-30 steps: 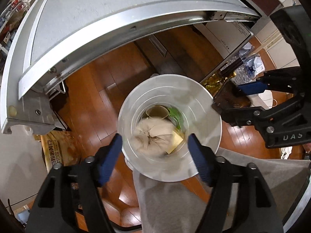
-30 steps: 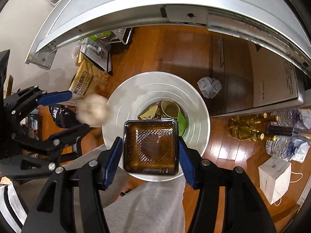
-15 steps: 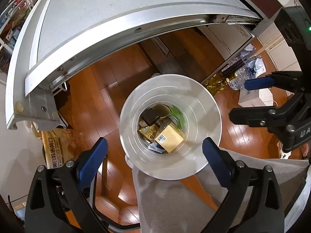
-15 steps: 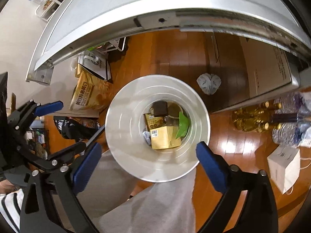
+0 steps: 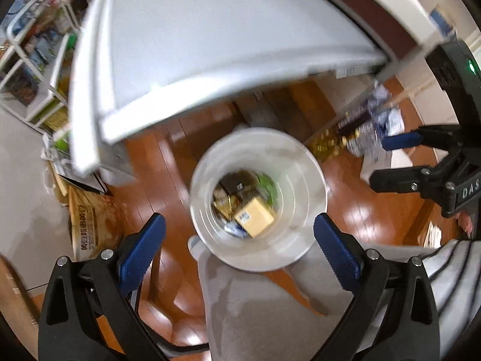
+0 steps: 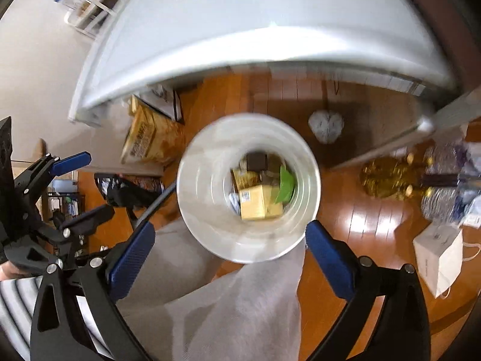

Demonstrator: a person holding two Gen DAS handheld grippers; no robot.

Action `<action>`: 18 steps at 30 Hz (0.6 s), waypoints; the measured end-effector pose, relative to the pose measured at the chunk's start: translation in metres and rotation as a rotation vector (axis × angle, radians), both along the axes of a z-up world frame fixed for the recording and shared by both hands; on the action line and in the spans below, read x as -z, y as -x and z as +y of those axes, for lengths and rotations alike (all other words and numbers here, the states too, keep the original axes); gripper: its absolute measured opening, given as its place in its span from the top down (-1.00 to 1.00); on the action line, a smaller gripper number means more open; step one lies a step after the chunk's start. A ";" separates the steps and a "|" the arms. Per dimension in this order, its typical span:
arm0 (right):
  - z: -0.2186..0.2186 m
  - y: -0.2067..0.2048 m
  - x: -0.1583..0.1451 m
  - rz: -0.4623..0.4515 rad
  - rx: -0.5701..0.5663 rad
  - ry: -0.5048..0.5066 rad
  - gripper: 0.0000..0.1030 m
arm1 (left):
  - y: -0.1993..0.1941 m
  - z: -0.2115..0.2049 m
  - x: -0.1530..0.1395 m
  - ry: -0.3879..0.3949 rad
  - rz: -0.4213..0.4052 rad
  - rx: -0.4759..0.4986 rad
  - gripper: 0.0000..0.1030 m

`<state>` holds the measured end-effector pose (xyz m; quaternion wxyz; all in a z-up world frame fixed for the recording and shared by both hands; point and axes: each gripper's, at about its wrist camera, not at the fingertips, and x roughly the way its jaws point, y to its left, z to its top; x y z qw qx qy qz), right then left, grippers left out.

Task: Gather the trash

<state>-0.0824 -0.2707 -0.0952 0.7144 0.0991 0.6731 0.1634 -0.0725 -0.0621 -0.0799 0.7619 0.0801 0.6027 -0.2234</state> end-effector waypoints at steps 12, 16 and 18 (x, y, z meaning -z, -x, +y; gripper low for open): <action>-0.015 -0.039 -0.123 -0.426 0.094 -0.007 -0.91 | -0.045 0.028 -0.094 0.008 -0.323 -0.220 -0.93; -0.013 -0.054 -0.141 -0.535 0.113 0.023 -0.91 | -0.061 0.035 -0.107 0.009 -0.383 -0.279 -0.93; -0.013 -0.057 -0.144 -0.575 0.121 0.030 -0.91 | -0.066 0.038 -0.111 0.014 -0.400 -0.307 -0.93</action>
